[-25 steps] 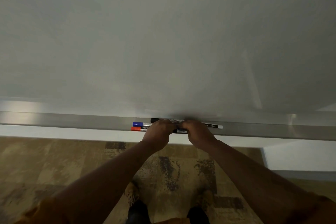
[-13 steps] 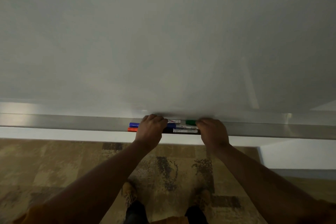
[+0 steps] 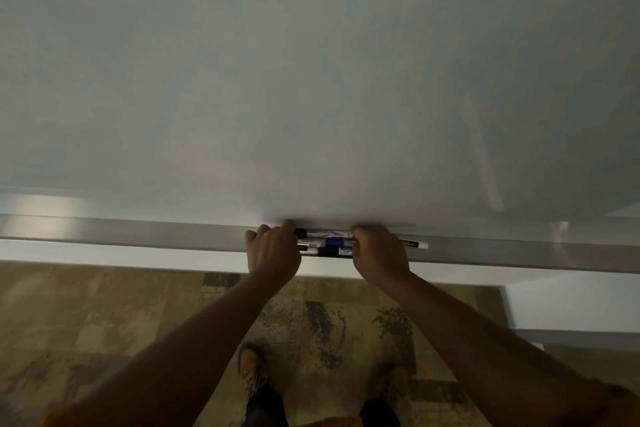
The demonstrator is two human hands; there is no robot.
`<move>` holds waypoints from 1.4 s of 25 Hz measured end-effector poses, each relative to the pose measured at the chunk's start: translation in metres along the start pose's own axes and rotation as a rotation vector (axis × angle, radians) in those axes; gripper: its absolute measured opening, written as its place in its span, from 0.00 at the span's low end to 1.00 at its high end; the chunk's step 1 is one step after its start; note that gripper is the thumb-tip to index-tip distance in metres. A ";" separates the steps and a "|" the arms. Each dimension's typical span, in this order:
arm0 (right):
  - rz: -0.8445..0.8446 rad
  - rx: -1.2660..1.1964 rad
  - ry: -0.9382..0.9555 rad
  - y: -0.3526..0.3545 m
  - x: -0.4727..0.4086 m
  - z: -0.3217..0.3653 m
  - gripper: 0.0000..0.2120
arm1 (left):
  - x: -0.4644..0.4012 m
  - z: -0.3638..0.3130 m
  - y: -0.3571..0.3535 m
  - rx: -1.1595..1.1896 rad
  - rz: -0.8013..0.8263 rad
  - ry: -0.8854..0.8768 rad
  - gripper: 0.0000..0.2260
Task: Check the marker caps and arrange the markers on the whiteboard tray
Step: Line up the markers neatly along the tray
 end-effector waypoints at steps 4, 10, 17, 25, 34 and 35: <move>0.030 -0.094 -0.085 -0.012 -0.007 0.000 0.10 | 0.001 -0.001 -0.002 0.088 -0.024 0.010 0.06; -0.133 -0.214 -0.112 -0.003 0.010 -0.014 0.15 | 0.010 -0.012 0.005 0.205 -0.108 -0.060 0.10; -0.149 -0.141 -0.164 0.014 0.035 -0.076 0.10 | 0.018 -0.082 -0.005 0.038 -0.092 -0.351 0.08; -0.073 -0.029 -0.139 0.014 0.048 -0.115 0.18 | 0.021 -0.125 -0.016 -0.152 -0.108 -0.470 0.12; 0.002 0.134 -0.149 0.005 0.048 -0.145 0.15 | 0.017 -0.128 -0.026 -0.163 -0.089 -0.476 0.11; -0.005 0.116 -0.162 0.007 0.049 -0.149 0.15 | 0.017 -0.131 -0.027 -0.159 -0.081 -0.475 0.11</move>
Point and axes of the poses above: each hand's wrist, its own x-axis away from the middle knuckle, its own y-axis out of the back of the hand, z = x × y, the point moved 5 cm from there along -x, towards the middle knuckle, and after that the axes turned 13 degrees about z, right-handed, at the moved point
